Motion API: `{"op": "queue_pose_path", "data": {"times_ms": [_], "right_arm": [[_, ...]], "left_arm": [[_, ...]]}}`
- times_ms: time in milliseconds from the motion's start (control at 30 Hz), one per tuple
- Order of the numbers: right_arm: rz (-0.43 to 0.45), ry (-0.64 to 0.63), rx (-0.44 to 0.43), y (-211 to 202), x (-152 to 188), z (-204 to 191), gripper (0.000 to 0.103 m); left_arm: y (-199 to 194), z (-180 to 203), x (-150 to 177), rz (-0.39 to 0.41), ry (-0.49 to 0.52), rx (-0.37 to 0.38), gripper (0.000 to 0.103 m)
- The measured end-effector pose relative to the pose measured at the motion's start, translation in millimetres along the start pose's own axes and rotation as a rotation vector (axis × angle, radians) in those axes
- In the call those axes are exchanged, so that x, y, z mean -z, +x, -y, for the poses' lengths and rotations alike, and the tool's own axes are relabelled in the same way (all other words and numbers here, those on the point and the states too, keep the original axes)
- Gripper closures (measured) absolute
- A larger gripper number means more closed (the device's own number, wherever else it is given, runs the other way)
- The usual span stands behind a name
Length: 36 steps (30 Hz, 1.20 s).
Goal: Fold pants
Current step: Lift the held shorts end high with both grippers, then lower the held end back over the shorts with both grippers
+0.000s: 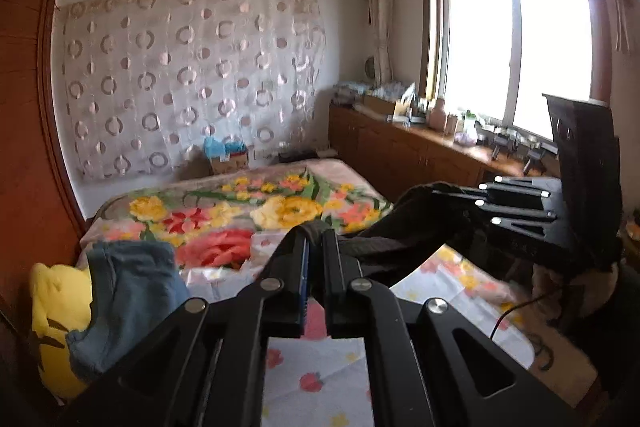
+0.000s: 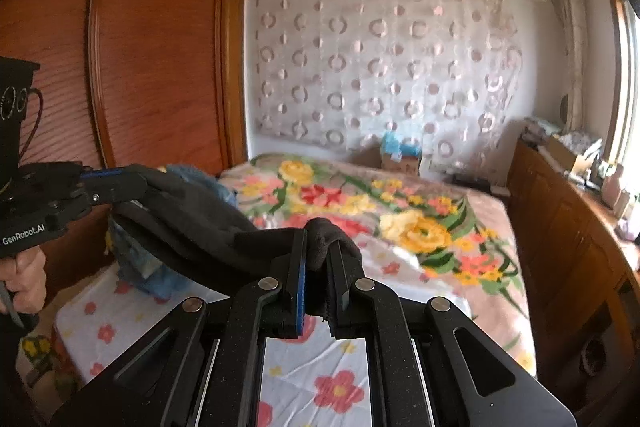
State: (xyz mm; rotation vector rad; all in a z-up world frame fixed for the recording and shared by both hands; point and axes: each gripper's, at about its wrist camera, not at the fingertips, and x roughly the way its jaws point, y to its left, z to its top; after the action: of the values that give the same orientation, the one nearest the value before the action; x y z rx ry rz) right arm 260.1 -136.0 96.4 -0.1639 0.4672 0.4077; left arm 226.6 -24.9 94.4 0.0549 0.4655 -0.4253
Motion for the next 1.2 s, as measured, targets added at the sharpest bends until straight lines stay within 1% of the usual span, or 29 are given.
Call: {"op": "queue_pose_path", "data": {"times_ms": [33, 133, 200, 333, 567, 633, 700, 867, 933, 1067, 1200], "right_arm": [[-0.025, 0.005, -0.005, 7, 8, 0, 0.098], [-0.117, 0.032, -0.038, 28, 38, 0, 0.098], [-0.171, 0.039, -0.049, 36, 57, -4, 0.098], [-0.234, 0.043, -0.064, 38, 80, -14, 0.098], [-0.262, 0.054, -0.062, 15, 95, -32, 0.098], [-0.273, 0.055, -0.06, 9, 99, -38, 0.098], [-0.292, 0.049, -0.06, 4, 106, -43, 0.098], [-0.323, 0.078, -0.071, -3, 140, -47, 0.098], [-0.329, 0.082, -0.069, -5, 153, -48, 0.098], [-0.328, 0.145, -0.091, -8, 182, -47, 0.098], [-0.308, 0.192, -0.096, -9, 205, -53, 0.098]], "left_arm": [[3, -1, 8, -0.02, -0.002, 0.002, 0.101], [19, -9, 44, -0.091, -0.03, 0.009, 0.101], [23, -10, 63, -0.126, -0.043, 0.013, 0.101], [19, 0, 89, -0.166, -0.057, 0.033, 0.101], [0, 20, 107, -0.188, -0.029, 0.048, 0.101], [-6, 17, 111, -0.187, -0.032, 0.057, 0.101], [-11, 23, 119, -0.196, -0.03, 0.069, 0.101], [-19, 32, 153, -0.229, -0.043, 0.095, 0.101], [-20, 33, 161, -0.238, -0.055, 0.1, 0.101], [-24, 36, 178, -0.249, -0.072, 0.098, 0.101], [-27, 44, 194, -0.248, -0.07, 0.075, 0.101]]}}
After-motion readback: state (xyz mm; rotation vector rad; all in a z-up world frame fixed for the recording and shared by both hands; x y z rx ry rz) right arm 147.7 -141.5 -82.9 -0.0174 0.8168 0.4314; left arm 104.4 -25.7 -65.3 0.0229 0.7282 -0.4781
